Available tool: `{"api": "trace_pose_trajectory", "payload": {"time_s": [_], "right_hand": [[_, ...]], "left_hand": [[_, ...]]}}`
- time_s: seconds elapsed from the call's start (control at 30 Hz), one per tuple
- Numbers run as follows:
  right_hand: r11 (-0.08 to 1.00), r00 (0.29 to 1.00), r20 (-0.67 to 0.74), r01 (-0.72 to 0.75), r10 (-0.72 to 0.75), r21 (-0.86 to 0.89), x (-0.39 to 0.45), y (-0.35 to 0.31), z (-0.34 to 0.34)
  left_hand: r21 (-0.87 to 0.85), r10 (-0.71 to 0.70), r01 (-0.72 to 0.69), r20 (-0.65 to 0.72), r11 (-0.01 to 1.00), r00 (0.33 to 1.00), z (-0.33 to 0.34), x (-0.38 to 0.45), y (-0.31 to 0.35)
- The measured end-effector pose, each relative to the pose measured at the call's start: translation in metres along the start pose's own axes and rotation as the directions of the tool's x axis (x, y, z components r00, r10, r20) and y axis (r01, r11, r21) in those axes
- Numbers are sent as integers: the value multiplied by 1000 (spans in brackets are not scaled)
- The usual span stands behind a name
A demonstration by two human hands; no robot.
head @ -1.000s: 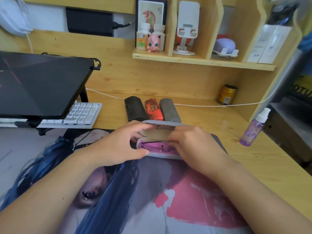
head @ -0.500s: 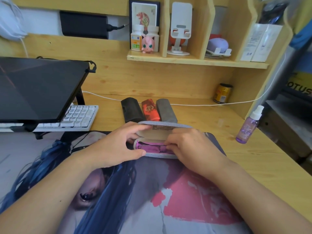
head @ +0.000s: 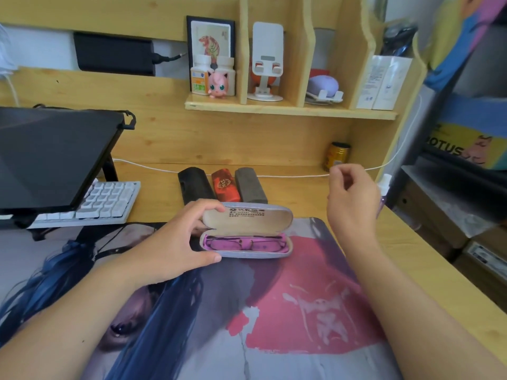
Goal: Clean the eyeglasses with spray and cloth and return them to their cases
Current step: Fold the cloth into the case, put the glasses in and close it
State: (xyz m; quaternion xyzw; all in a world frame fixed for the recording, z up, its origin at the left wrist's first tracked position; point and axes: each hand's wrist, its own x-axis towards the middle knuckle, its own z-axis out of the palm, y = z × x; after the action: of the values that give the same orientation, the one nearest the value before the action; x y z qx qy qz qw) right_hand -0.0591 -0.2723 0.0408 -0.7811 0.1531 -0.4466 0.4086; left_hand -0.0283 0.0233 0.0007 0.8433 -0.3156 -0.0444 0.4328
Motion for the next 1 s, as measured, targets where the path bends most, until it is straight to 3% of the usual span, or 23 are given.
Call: {"api": "trace_pose_trajectory", "payload": {"time_s": [0.07,0.13,0.2,0.27,0.43,0.63,0.8,1.0], "right_hand": [[988,998,45,-48,42,146,-4,7,7],[962,960,281,-81,5,259,-11,10,16],[935,833,554,-184,-15,302,-22,11,22],[939,702,712,-237,-12,250,-34,13,24],[963,671,735,-252,100,99,-34,14,26],[954,628,777,-258,47,151,-34,15,22],[958,535,845,-243,2,151,-33,16,14],[998,495,867,0,-49,57,-39,17,7]], "left_hand": [[-54,11,-11,3,998,1000,3,-1,2],[-77,7,-6,4,997,1000,5,-1,2],[-60,-10,8,-23,998,1000,5,-1,0],[-18,-23,22,-64,1000,998,4,-2,-4],[36,28,-24,-120,999,992,4,-2,-5],[1,68,-68,-138,998,988,5,-2,0],[11,29,-28,-134,1000,990,6,-2,-2],[146,122,-97,-179,985,976,7,1,0]]}}
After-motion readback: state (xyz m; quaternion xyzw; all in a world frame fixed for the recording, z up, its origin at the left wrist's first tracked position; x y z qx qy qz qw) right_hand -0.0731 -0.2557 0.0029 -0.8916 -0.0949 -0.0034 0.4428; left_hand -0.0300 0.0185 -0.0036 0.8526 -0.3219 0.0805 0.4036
